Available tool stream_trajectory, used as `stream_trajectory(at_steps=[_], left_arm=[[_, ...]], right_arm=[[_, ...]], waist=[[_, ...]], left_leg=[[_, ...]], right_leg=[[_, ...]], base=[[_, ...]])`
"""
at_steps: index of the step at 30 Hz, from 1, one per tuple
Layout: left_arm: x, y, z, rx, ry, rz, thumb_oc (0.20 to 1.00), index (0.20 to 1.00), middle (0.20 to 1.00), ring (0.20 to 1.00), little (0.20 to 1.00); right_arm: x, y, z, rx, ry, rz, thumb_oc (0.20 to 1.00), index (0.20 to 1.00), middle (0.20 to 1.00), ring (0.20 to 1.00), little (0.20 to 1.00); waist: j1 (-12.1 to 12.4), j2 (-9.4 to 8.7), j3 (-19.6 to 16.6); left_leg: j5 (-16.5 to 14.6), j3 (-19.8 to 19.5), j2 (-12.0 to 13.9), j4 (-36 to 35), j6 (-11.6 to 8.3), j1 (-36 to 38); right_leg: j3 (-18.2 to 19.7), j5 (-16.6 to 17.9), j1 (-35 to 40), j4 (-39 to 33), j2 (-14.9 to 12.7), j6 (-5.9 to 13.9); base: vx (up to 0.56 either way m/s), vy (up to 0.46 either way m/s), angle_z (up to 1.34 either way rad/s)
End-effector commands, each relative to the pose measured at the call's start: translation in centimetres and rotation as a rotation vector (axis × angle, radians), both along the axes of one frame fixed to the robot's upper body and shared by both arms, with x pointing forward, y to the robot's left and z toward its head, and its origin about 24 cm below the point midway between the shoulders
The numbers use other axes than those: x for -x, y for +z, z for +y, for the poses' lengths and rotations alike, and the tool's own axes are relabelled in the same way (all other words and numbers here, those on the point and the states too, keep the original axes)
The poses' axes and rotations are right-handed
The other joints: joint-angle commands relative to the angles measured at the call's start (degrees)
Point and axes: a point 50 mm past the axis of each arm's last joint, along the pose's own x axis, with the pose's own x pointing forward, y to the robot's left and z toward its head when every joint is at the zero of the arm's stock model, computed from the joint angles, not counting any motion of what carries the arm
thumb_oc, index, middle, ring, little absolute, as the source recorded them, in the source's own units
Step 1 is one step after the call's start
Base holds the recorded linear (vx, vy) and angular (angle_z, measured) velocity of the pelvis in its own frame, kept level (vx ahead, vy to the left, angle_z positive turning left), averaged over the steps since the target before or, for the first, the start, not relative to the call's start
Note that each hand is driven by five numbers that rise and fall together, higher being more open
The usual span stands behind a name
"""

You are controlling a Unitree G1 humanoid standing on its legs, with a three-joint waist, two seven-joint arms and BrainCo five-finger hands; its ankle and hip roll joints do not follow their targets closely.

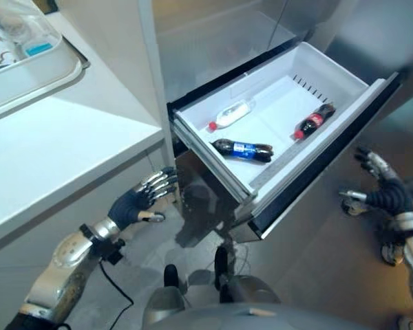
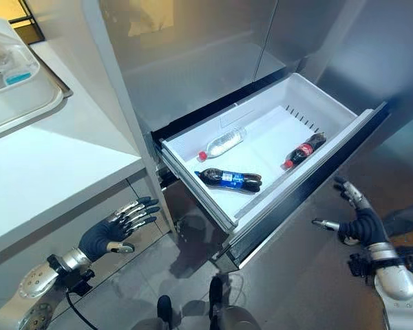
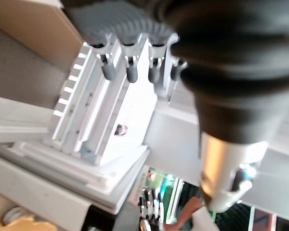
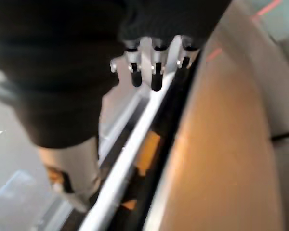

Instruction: Take the drinks into the refrigerator

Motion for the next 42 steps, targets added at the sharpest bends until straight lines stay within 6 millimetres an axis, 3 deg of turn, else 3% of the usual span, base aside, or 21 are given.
stream_trajectory(at_steps=[1, 4, 5, 6, 7, 11, 15, 23, 31, 34, 42], left_arm=[[-0.1, 1.0, -0.1, 0.011, 0.009, -0.101, 1.000, 1.000, 1.000, 1.000, 1.000], [-0.1, 0.9, -0.2, 0.008, 0.019, -0.106, 1.000, 1.000, 1.000, 1.000, 1.000], [-0.1, 0.9, -0.3, 0.009, 0.015, -0.109, 1.000, 1.000, 1.000, 1.000, 1.000], [-0.1, 0.9, -0.2, 0.008, 0.016, -0.109, 1.000, 1.000, 1.000, 1.000, 1.000], [-0.2, 0.9, -0.4, 0.018, 0.016, -0.109, 1.000, 1.000, 1.000, 1.000, 1.000], [-0.7, 1.0, -0.9, 0.016, -0.014, -0.119, 1.000, 1.000, 1.000, 1.000, 1.000], [-1.0, 1.1, -1.5, 0.028, -0.035, -0.122, 1.000, 1.000, 1.000, 1.000, 1.000], [-1.6, 0.9, -2.5, 0.053, -0.064, -0.124, 1.000, 1.000, 1.000, 1.000, 1.000], [-1.7, 0.6, -3.0, 0.060, -0.071, -0.110, 1.000, 1.000, 1.000, 1.000, 1.000], [-1.6, 0.7, -3.0, 0.049, -0.087, -0.109, 1.000, 1.000, 1.000, 1.000, 1.000], [-1.4, 0.6, -3.4, 0.037, -0.116, -0.093, 1.000, 1.000, 1.000, 1.000, 1.000]], right_arm=[[-0.9, -0.6, -0.8, 0.086, -0.026, 0.016, 1.000, 1.000, 1.000, 1.000, 1.000], [0.0, -4.0, -0.2, 0.073, 0.017, 0.194, 1.000, 1.000, 1.000, 1.000, 1.000], [0.5, -5.5, -0.2, 0.062, 0.022, 0.269, 0.561, 0.561, 0.561, 0.561, 0.561], [0.5, -5.6, -0.2, 0.063, 0.023, 0.269, 0.313, 0.313, 0.313, 0.313, 0.313], [0.9, -7.2, 0.2, 0.053, 0.045, 0.353, 0.200, 0.200, 0.200, 0.200, 0.200], [1.4, -10.7, 1.3, 0.158, 0.157, 0.575, 0.200, 0.200, 0.200, 0.200, 0.200], [0.4, -12.5, 2.3, 0.152, 0.208, 0.661, 0.200, 0.200, 0.200, 0.200, 0.200], [-2.7, -13.1, 3.4, 0.117, 0.197, 0.667, 0.200, 0.200, 0.200, 0.200, 0.200], [-6.6, -10.3, 3.7, 0.224, 0.235, 0.568, 0.200, 0.200, 0.200, 0.200, 0.200], [-9.2, -7.6, 3.7, 0.328, 0.271, 0.499, 0.200, 0.200, 0.200, 0.200, 0.200], [-13.5, -2.1, 4.5, 0.454, 0.313, 0.345, 0.200, 0.200, 0.200, 0.200, 0.200]], waist=[[0.3, 0.22, -1.4], [0.4, 0.47, -1.7], [0.5, 0.63, -1.8], [0.4, 0.61, -1.8], [0.4, 0.71, -2.0], [1.4, 0.99, -2.7], [2.5, 1.15, -3.1], [4.8, 1.63, -3.7], [6.4, 1.77, -4.2], [7.5, 1.67, -4.5], [9.7, 1.43, -3.7]], left_leg=[[-4.9, -2.2, -0.9, 0.2, 2.77, 1.0], [-5.1, -2.1, -1.0, 0.1, 2.64, 1.6], [-5.0, -2.1, -0.9, 0.1, 2.55, 1.7], [-5.0, -2.0, -0.9, 0.1, 2.54, 1.7], [-5.0, -2.1, -0.9, 0.1, 2.45, 2.0], [-5.0, -2.4, -0.9, 0.0, 2.19, 2.7], [-4.7, -2.9, -0.8, 0.0, 1.94, 2.8], [-4.2, -4.6, -1.1, 0.0, 1.71, 2.4], [-4.3, -5.5, -1.4, 0.0, 1.80, 2.8], [-4.4, -5.8, -1.5, 0.0, 1.91, 2.9], [-4.0, -6.3, -1.6, 0.1, 2.17, 2.0]], right_leg=[[0.0, -3.4, -0.2, 6.7, -2.1, 7.24], [-0.1, -3.5, 0.3, 6.5, -2.1, 7.25], [-0.2, -3.5, 0.4, 6.5, -2.1, 7.25], [-0.2, -3.5, 0.4, 6.5, -2.1, 7.25], [-0.3, -3.6, 0.8, 6.4, -2.1, 7.24], [-0.6, -3.6, 1.9, 6.1, -2.4, 7.15], [-1.4, -3.5, 2.8, 5.6, -2.6, 7.02], [-3.0, -3.5, 4.0, 4.5, -2.9, 6.73], [-3.9, -3.6, 4.8, 4.6, -3.2, 6.73], [-4.0, -3.6, 5.0, 4.4, -3.3, 6.77], [-4.6, -3.4, 4.6, 4.3, -3.5, 6.89]], base=[[0.00, 0.000, 0.00], [0.00, 0.000, 0.00], [0.00, 0.000, 0.00], [0.00, 0.000, 0.00], [0.00, 0.000, 0.00], [0.00, 0.000, 0.00], [-0.01, -0.026, 0.01], [0.00, -0.015, 0.10], [0.02, -0.004, 0.12], [0.00, 0.000, 0.00], [0.00, 0.000, 0.00]])
